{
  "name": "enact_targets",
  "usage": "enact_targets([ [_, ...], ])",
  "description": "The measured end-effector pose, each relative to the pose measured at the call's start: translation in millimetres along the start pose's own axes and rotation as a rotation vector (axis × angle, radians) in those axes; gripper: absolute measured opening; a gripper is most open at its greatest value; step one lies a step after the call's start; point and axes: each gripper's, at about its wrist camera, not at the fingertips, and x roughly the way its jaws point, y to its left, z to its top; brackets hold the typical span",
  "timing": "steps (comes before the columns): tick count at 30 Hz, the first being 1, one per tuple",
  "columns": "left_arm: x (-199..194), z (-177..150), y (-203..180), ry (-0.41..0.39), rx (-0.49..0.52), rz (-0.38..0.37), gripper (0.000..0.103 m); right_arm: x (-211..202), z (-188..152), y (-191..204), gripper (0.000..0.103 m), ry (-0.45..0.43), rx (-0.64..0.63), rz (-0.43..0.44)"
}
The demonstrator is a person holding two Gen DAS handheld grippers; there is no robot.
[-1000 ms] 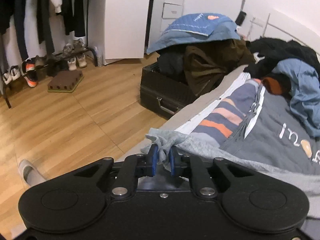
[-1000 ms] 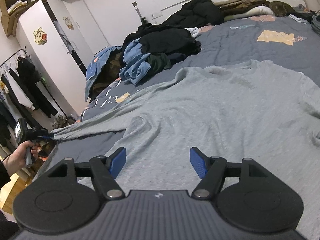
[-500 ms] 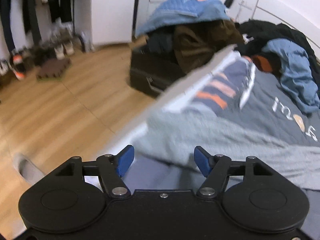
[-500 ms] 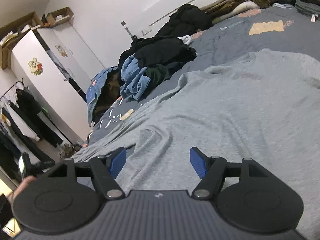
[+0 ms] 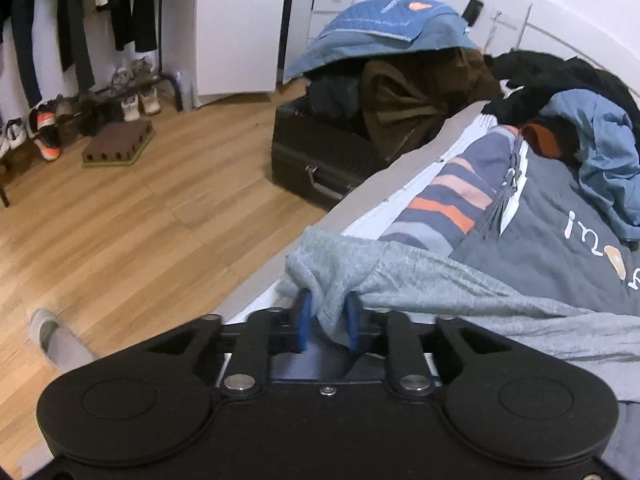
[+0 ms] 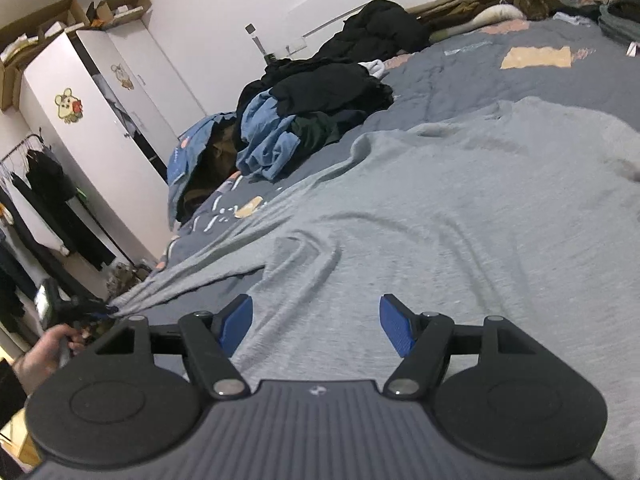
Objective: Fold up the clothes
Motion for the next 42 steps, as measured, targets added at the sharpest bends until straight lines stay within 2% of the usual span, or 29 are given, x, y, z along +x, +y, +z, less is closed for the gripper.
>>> enact_targets([
  [2,-18,-2,-7,-0.029,0.042,0.001,0.037,-6,2,-1,0.069,-0.004,-0.009,-0.01],
  [3,-31,-6,-14,-0.036,0.084,-0.022,0.038,-12,4,0,0.069,-0.008,-0.02,-0.015],
  [7,-89,-38,-63,-0.05,0.375,-0.13,0.042,-38,9,7,0.069,-0.018,-0.072,-0.052],
  [10,-140,-84,-112,-0.064,0.659,-0.266,0.053,-56,1,13,0.069,-0.015,-0.101,-0.078],
  [16,-182,-162,-153,-0.038,0.916,-0.381,0.055,-84,-34,33,0.069,0.013,-0.108,-0.077],
  [19,-202,-201,-173,-0.025,1.045,-0.439,0.057,-98,-57,45,0.069,0.045,-0.183,-0.11],
  [25,-243,-277,-214,0.003,1.301,-0.552,0.057,-123,-91,43,0.069,0.071,-0.237,-0.214],
  [26,-244,-285,-211,-0.011,1.343,-0.543,0.058,-127,-96,42,0.069,0.077,-0.248,-0.231],
  [29,-242,-295,-203,-0.023,1.377,-0.508,0.059,-136,-108,39,0.069,0.113,-0.323,-0.305],
  [30,-239,-290,-201,-0.016,1.356,-0.504,0.059,-139,-111,37,0.069,0.126,-0.344,-0.329],
  [32,-235,-281,-198,-0.003,1.311,-0.497,0.059,-146,-114,23,0.069,0.154,-0.308,-0.367],
  [34,-235,-270,-192,-0.001,1.245,-0.496,0.06,-157,-114,7,0.069,0.148,-0.224,-0.409],
  [38,-228,-261,-190,0.06,1.147,-0.494,0.066,-183,-114,-24,0.069,0.101,-0.068,-0.48],
  [40,-224,-256,-188,0.09,1.098,-0.492,0.066,-191,-115,-37,0.07,0.087,-0.004,-0.51],
  [42,-221,-251,-187,0.121,1.048,-0.491,0.066,-192,-119,-54,0.071,0.096,0.088,-0.494],
])
